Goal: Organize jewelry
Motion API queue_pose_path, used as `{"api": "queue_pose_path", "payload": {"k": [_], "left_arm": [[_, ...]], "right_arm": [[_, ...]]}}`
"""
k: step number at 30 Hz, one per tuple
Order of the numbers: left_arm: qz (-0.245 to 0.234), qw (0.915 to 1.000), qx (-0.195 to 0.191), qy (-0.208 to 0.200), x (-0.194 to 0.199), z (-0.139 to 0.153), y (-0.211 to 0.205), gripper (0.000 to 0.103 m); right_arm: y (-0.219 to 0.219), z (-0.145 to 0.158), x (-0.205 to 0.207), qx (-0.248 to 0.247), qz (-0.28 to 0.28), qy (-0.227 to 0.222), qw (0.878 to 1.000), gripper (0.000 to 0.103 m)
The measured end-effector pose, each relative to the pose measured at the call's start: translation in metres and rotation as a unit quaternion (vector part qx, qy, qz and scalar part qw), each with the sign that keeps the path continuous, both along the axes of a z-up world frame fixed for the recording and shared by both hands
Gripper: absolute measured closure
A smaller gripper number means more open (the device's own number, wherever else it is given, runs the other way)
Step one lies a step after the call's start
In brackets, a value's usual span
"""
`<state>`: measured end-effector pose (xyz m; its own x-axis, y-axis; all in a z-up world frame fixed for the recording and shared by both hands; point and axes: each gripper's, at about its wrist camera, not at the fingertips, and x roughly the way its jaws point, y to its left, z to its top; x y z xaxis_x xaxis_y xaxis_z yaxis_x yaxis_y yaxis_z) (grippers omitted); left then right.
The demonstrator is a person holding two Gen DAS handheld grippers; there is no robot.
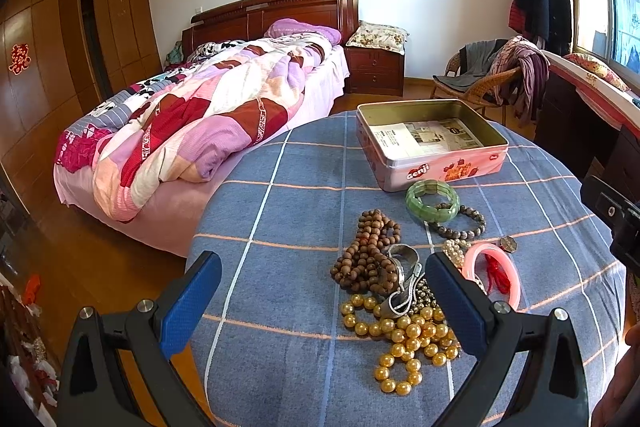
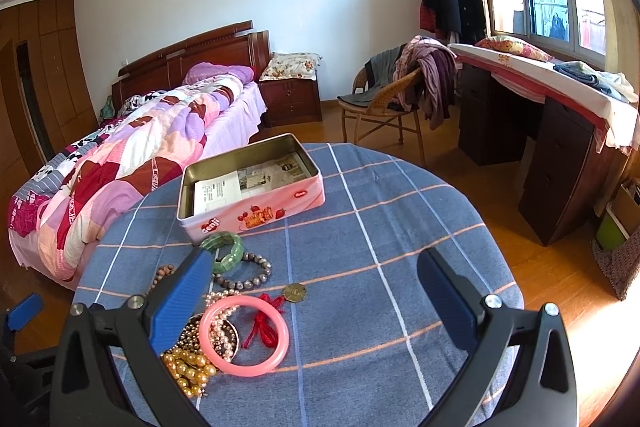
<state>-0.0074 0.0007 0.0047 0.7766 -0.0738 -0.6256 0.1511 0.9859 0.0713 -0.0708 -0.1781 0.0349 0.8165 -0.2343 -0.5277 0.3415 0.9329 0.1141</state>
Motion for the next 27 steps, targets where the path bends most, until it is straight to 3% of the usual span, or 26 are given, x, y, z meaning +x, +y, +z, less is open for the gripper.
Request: {"api": "queue_pose_path", "payload": {"k": [17,27], "left_arm": [[0.007,0.9998,-0.002,0.020,0.018,-0.015,0.000,0.001],[0.004,0.9999,-0.005,0.011,0.021,-0.006,-0.002,0.001]], "right_arm": [[-0.007,-0.013,0.014,0.016,0.004,0.021,1.000,0.000],[-0.005,-0.009,0.019,0.011,0.006,0.019,1.000,0.000]]}}
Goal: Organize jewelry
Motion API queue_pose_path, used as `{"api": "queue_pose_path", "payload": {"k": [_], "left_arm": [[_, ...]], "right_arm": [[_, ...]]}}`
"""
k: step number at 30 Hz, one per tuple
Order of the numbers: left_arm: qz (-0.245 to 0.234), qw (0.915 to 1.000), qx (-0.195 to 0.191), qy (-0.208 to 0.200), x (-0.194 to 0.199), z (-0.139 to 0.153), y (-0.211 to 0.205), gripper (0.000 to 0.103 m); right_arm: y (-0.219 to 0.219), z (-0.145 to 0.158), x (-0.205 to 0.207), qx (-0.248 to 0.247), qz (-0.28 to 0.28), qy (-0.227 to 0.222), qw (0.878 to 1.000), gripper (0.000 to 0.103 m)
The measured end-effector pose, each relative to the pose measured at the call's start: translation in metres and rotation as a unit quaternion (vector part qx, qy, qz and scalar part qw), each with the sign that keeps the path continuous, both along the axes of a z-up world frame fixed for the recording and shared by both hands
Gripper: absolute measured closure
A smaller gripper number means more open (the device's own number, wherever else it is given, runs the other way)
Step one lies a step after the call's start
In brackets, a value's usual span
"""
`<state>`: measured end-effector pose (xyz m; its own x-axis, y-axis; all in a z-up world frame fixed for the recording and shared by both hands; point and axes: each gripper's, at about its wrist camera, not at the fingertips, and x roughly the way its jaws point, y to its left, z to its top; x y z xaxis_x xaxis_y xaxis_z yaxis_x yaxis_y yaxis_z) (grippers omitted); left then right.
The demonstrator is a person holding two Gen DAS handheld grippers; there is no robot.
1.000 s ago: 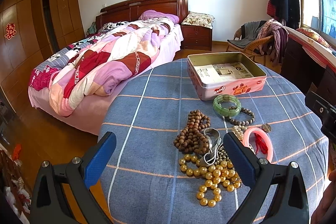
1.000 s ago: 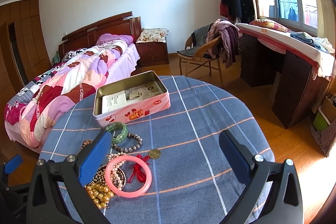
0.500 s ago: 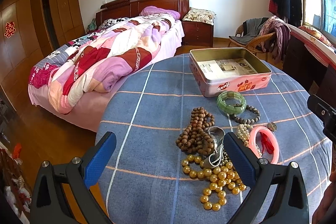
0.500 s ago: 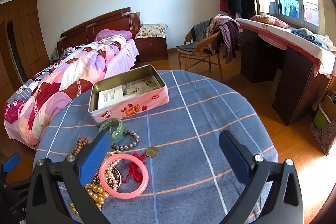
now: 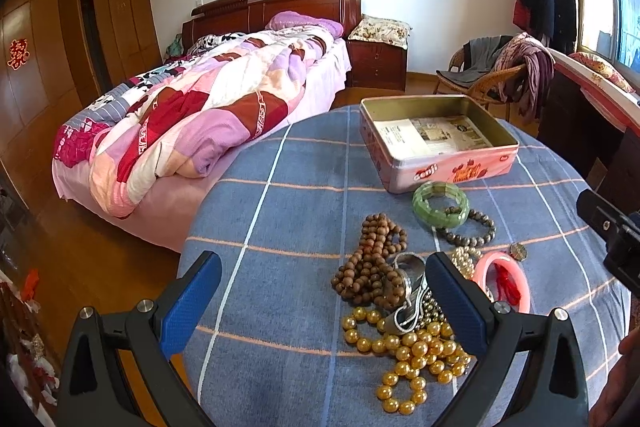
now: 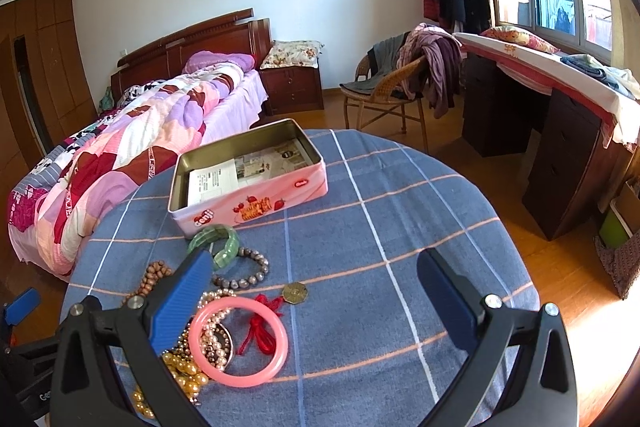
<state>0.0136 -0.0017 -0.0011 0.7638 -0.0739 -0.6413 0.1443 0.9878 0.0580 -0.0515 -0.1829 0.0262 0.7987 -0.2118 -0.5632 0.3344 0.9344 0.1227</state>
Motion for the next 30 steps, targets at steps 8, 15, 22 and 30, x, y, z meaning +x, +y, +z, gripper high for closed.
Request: {"api": "queue_pose_path", "payload": {"k": [8,15,22,30], "left_arm": [[0.003,1.0000,-0.007,0.004,0.007,0.000,0.002,0.001],[0.006,0.9998,-0.002,0.017,0.012,-0.009,0.004,0.001],[0.001,0.9988,-0.005,0.048,0.023,-0.025,0.015,0.001],[0.018,0.9950,-0.042,0.088,0.035,-0.044,0.042,0.001]], "right_arm": [[0.001,0.003,0.002,-0.001,0.004,0.001,1.000,0.000],[-0.003,-0.009,0.007,0.018,0.015,0.020,1.000,0.000],[-0.008,-0.024,0.005,0.039,0.044,0.042,0.997,0.000],[0.001,-0.055,0.009,0.110,0.119,0.086,0.983,0.000]]}}
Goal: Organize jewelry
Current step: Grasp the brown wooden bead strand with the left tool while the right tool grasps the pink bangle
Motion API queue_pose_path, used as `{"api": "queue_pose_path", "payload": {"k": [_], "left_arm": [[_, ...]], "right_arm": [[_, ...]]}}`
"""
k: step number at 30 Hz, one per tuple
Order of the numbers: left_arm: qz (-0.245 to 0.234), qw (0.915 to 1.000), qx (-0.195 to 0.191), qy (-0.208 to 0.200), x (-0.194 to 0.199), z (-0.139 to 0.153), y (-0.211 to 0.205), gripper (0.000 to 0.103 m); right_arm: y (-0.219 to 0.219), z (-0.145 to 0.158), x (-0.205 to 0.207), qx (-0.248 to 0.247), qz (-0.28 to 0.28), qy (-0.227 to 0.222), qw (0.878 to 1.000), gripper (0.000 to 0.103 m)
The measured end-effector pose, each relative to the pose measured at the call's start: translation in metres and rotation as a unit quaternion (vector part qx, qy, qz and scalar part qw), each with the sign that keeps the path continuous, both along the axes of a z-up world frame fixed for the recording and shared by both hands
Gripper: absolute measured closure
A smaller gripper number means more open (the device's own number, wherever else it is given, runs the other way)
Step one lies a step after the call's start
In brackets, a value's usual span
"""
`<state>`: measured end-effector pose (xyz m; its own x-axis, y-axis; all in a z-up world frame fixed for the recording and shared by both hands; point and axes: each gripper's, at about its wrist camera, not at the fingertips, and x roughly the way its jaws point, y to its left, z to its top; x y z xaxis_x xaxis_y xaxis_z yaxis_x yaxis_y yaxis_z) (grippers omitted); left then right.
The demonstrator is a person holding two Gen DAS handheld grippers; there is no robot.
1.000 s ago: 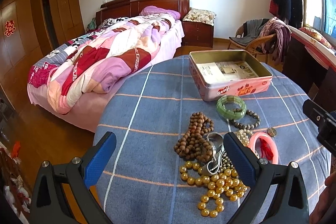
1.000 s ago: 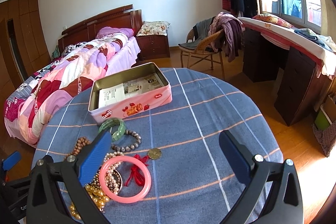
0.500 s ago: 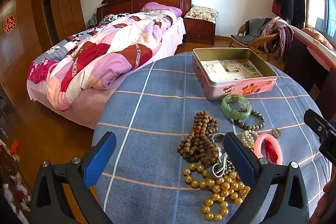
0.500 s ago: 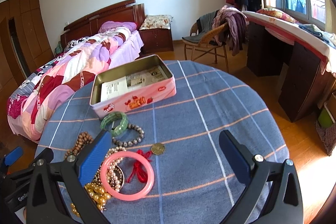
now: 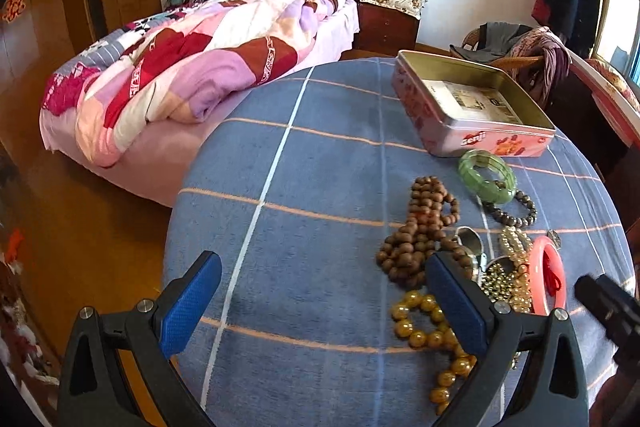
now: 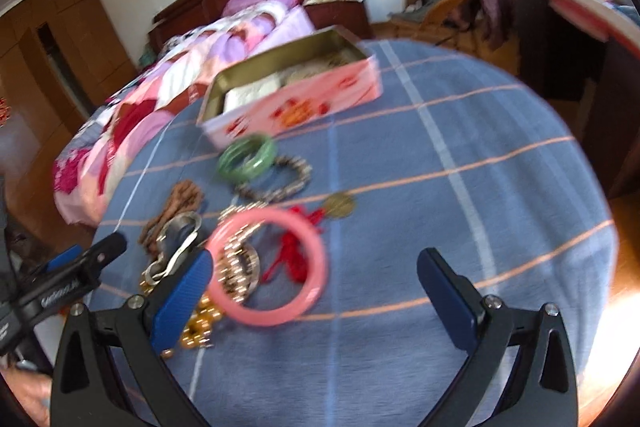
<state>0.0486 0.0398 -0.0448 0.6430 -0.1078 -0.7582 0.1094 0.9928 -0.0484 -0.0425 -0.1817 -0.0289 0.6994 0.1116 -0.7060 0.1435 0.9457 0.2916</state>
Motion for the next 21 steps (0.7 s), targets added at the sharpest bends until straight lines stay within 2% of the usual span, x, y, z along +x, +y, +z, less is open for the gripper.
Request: {"api": "queue_pose_path", "payload": {"k": [5,7,9,10,13,14,17,19,21], "left_arm": [[-0.012,0.9999,0.005,-0.001,0.003,-0.002,-0.001,0.001],[-0.018,0.9998,0.009,0.002,0.007,-0.003,-0.002,0.001],[-0.024,0.9996,-0.005,0.013,0.014,-0.003,-0.002,0.001],[-0.025,0.9994,-0.015,0.018,0.017,-0.003,-0.002,0.001],[-0.031,0.9976,-0.051,0.036,0.033,-0.002,-0.003,0.001],[-0.032,0.9964,-0.063,0.047,0.038,-0.003,-0.005,0.001],[-0.045,0.9922,-0.092,0.070,0.055,-0.007,-0.012,0.001],[-0.046,0.9916,-0.090,0.081,0.064,-0.011,-0.018,0.002],[-0.048,0.9907,-0.088,0.092,0.069,-0.016,-0.024,0.002]], "right_arm": [[0.014,-0.016,0.017,0.029,0.039,0.028,0.998,0.000],[0.018,-0.016,0.019,0.010,0.040,0.028,0.999,0.000],[0.021,-0.016,0.022,0.001,0.047,0.033,0.998,0.000],[0.023,-0.016,0.023,-0.008,0.049,0.037,0.998,0.002],[0.025,-0.015,0.024,-0.036,0.058,0.039,0.997,0.019],[0.025,-0.014,0.024,-0.037,0.063,0.041,0.996,0.019],[0.016,-0.013,0.021,-0.009,0.068,0.033,0.997,0.020],[0.005,-0.010,0.015,0.016,0.059,0.021,0.998,0.020],[-0.001,-0.005,0.009,0.019,0.052,0.007,0.998,0.020]]}}
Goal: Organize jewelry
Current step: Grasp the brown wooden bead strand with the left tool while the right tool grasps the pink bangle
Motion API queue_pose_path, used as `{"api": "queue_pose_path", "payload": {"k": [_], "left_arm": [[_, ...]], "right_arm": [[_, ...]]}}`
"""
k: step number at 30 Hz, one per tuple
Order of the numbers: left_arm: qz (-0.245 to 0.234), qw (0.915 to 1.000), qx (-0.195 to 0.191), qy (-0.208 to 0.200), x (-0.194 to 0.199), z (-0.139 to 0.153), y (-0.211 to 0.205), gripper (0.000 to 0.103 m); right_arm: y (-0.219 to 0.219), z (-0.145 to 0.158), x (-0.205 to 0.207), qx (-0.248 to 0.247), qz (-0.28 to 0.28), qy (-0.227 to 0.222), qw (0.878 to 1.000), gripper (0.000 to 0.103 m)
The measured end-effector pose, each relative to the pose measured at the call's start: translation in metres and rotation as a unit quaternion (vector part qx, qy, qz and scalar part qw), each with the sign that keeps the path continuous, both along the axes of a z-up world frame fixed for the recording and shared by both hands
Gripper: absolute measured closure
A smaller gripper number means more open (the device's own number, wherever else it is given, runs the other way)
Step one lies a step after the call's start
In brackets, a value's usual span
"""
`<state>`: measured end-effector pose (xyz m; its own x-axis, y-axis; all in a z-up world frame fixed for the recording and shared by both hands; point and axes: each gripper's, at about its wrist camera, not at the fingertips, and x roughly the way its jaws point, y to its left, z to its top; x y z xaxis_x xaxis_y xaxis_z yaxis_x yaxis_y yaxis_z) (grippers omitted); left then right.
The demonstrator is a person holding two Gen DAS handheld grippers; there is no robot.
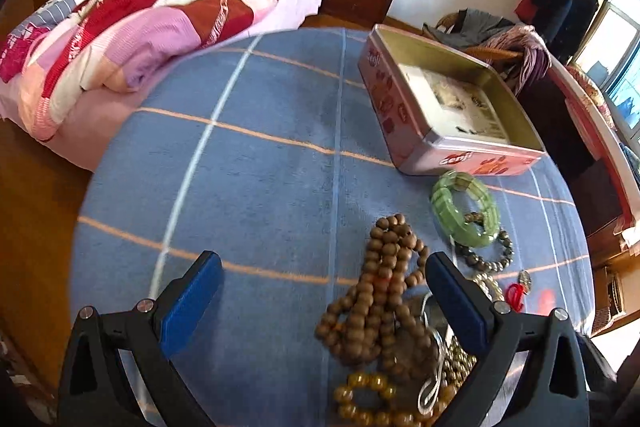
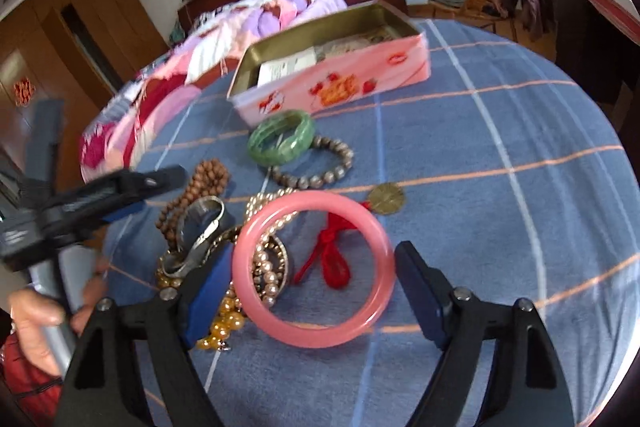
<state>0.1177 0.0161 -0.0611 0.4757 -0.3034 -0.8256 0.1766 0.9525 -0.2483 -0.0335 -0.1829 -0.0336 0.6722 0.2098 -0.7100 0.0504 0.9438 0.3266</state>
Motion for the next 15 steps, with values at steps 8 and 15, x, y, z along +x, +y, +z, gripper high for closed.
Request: {"api": "queue_pose_path", "payload": {"k": [8,15], "left_arm": [[-0.063,0.9910,0.108,-0.047,-0.009,-0.002,-0.043,0.040],[-0.082,0.9921,0.051,-0.080,-0.022,0.006,-0.030,0.081]], "right_arm": [[-0.006,0.022,-0.005,-0.069,-0.031,-0.037,0.996,0.020],[-0.007,0.021,0.001,-0.072,-0.037,-0.042,0.996,0.020]]}}
